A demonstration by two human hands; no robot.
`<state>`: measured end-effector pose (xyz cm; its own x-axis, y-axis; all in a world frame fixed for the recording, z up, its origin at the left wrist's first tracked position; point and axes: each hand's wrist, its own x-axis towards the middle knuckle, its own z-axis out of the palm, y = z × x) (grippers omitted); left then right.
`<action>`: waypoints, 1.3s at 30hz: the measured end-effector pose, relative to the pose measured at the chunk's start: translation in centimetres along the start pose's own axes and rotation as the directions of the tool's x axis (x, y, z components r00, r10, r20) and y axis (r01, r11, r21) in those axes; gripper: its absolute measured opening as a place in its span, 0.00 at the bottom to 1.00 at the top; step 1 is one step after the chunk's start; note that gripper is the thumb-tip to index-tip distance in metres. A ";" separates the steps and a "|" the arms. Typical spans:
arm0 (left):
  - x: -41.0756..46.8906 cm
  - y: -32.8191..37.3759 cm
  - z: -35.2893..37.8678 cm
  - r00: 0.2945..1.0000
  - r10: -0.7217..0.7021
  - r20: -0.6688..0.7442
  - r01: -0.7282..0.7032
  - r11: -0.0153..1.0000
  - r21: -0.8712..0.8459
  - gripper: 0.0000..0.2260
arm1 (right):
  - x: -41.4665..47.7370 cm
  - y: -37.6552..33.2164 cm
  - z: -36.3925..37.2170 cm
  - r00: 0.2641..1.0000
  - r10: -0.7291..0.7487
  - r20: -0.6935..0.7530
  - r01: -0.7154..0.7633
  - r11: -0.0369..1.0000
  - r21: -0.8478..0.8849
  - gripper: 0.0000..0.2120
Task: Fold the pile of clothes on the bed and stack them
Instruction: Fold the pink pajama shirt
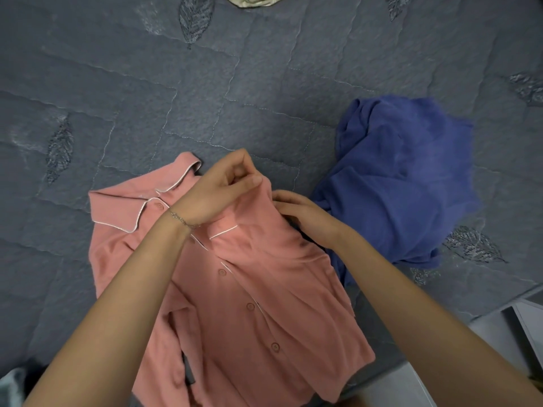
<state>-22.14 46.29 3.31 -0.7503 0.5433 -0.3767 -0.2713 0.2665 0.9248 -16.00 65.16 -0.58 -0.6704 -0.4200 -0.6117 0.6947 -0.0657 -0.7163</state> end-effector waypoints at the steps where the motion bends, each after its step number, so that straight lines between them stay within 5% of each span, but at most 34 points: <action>1: -0.1 0.3 0.0 1.000 0.009 -0.022 -0.009 1.000 0.000 0.07 | -0.3 0.0 -0.1 1.000 -0.012 -0.004 0.012 1.000 -0.020 0.06; 7: 0.2 0.1 0.5 0.988 0.040 -0.149 -0.032 0.998 0.058 0.05 | -2.2 -1.5 -1.5 0.985 -0.078 -0.151 0.077 0.997 -0.018 0.15; 12: 1.9 -1.1 1.8 0.938 0.063 -0.341 -0.012 0.989 0.150 0.10 | -3.9 -4.3 -4.4 0.978 -0.071 -0.198 0.032 0.980 -0.196 0.17; 24: 6.1 -1.5 4.8 0.817 0.111 -0.566 0.185 0.880 0.438 0.08 | -9.9 -8.3 -11.7 0.949 -0.191 -0.251 0.098 0.934 -0.342 0.21; 27: 6.8 0.1 5.8 0.901 0.088 -0.426 0.120 0.891 0.438 0.09 | -10.9 -8.1 -13.2 0.943 -0.213 -0.256 0.134 0.947 -0.293 0.17; 30: 7.9 3.7 9.3 0.988 0.061 -0.143 -0.020 0.962 0.273 0.09 | -11.2 -7.9 -13.6 0.943 -0.231 -0.241 0.165 0.949 -0.268 0.11; 34: 9.8 7.1 13.2 0.993 0.039 0.115 -0.061 0.978 0.201 0.05 | -11.2 -7.8 -14.4 0.938 -0.238 -0.252 0.182 0.957 -0.227 0.06; 39: 11.9 6.8 13.8 0.999 0.034 -0.034 -0.025 0.970 0.241 0.04 | -12.4 -7.1 -17.1 0.956 -0.172 -0.235 0.092 0.944 -0.317 0.10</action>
<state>-24.62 65.53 4.39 -0.7795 0.5243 -0.3428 -0.0995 0.4366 0.8941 -17.07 86.32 6.37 -0.8223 -0.1774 -0.5407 0.5114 0.1861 -0.8389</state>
